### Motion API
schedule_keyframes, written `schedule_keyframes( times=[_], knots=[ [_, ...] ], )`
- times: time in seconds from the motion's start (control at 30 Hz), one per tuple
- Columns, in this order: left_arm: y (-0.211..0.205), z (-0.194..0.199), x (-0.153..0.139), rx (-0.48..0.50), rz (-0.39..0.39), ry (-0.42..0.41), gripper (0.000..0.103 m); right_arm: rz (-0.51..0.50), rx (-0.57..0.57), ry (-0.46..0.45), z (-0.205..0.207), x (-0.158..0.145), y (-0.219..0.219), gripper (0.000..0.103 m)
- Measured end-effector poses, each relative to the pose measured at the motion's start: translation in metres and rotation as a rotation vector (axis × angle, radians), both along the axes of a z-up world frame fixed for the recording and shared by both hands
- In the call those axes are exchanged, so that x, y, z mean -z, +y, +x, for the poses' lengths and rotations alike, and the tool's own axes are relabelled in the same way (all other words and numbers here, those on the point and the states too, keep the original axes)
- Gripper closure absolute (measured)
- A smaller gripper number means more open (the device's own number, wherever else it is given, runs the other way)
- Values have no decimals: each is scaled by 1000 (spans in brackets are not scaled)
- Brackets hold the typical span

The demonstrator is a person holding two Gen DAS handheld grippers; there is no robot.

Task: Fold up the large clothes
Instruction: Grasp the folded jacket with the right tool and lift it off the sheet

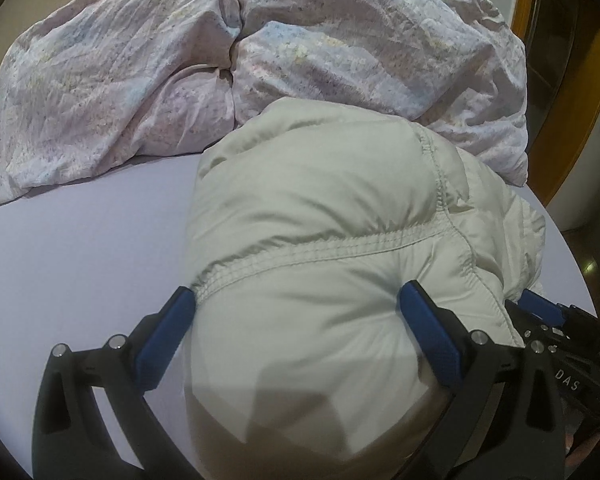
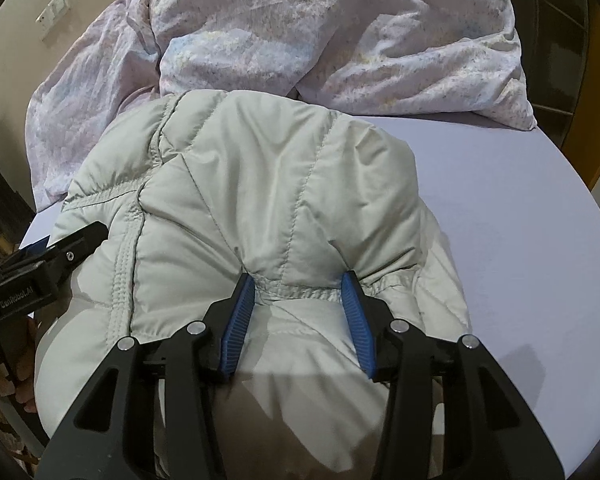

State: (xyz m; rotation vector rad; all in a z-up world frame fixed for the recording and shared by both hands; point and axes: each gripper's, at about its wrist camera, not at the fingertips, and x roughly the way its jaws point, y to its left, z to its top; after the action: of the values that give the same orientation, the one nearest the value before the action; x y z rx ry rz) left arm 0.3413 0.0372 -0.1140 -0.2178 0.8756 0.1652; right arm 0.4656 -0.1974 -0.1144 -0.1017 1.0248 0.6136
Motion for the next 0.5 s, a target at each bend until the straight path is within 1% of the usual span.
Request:
schedule_keyframes(
  times=[0.03,0.07,0.13,0.17,0.2,0.23,0.27,0.3,0.33,0.37,0.4,0.43,0.47,0.5],
  knots=[
    [2,1,2,0,-2,-3,2,-2,0,-1,-7,1,-6,56],
    [2,3,4,-1,-5,-3,2,-9,-3,-1,-3,2,1,56],
    [2,3,4,-5,-7,-2,2,-25,-6,4,-6,1,-2,56],
    [4,5,3,-3,-9,0,2,-33,-8,13,-7,0,-4,56],
    [2,1,1,-2,-15,1,2,-42,-9,38,1,-2,2,56],
    [2,-2,-1,0,-30,5,2,-45,-4,64,0,-5,-6,55],
    [5,-5,-1,-1,-54,11,2,-51,-2,102,10,-8,1,54],
    [14,-7,-4,-8,-95,19,2,-51,-1,124,9,-12,-2,53],
    [17,-12,-7,-16,-121,20,2,-22,-11,168,19,-18,3,49],
    [29,-15,-10,-22,-154,12,2,9,-13,182,18,-21,0,36],
    [28,-24,-13,-22,-169,3,2,49,-9,187,13,-27,-12,19],
    [36,-28,-15,-20,-183,-5,2,86,7,183,18,-34,-18,9],
    [44,-32,-15,-18,-200,-5,2,117,26,189,27,-37,-21,8],
    [43,-37,-17,-16,-216,1,2,144,44,214,35,-36,-28,8]
  ],
)
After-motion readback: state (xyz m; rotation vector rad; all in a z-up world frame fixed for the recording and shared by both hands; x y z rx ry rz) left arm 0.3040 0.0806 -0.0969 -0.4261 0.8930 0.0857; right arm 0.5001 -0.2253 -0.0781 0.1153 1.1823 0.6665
